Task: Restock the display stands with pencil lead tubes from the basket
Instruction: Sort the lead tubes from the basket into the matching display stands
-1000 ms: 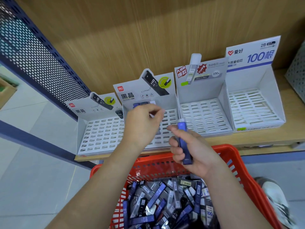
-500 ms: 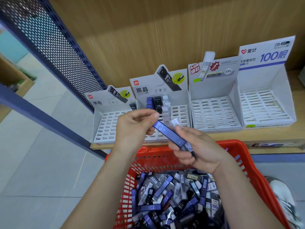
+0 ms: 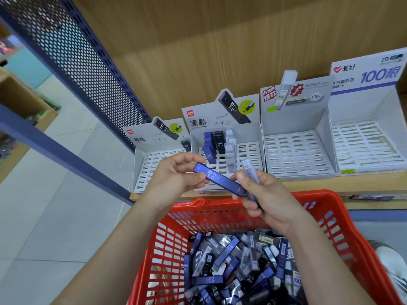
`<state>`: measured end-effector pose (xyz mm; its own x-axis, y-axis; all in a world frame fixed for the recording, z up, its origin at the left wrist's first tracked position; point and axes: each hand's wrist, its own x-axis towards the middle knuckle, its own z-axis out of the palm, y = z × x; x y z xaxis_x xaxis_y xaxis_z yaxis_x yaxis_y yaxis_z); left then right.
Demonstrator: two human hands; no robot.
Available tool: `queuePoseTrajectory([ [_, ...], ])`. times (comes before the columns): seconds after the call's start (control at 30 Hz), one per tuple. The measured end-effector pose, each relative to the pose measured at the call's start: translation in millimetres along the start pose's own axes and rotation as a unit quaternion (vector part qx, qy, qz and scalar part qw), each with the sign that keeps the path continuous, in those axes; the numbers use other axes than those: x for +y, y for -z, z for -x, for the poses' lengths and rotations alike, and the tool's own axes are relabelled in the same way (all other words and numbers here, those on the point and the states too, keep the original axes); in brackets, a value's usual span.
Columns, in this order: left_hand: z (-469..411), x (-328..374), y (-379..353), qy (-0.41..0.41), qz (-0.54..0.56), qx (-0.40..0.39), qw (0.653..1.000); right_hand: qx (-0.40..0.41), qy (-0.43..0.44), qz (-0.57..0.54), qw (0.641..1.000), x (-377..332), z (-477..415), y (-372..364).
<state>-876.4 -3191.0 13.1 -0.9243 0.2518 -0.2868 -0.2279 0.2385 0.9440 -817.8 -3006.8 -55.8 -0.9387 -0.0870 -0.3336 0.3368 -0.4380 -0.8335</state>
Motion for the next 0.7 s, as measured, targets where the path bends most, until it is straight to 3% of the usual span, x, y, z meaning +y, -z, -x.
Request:
queuePoseTrajectory([
  [0.1,-10,-2,9,-0.024,-0.004,0.080,0.997,0.033,-0.011,0.001,0.999,5,-3,-1],
  [0.23,-36,-11,21,-0.070,-0.104,0.185,0.975,0.105,-0.020,-0.046,0.993,10,-6,5],
  [0.5,-66,-28,5,-0.131,-0.291,0.168,0.933,0.134,-0.002,-0.063,0.989,10,-8,17],
  [0.7,-69,-26,3,-0.176,-0.397,0.104,0.895,0.130,0.000,-0.055,0.990,15,-11,19],
])
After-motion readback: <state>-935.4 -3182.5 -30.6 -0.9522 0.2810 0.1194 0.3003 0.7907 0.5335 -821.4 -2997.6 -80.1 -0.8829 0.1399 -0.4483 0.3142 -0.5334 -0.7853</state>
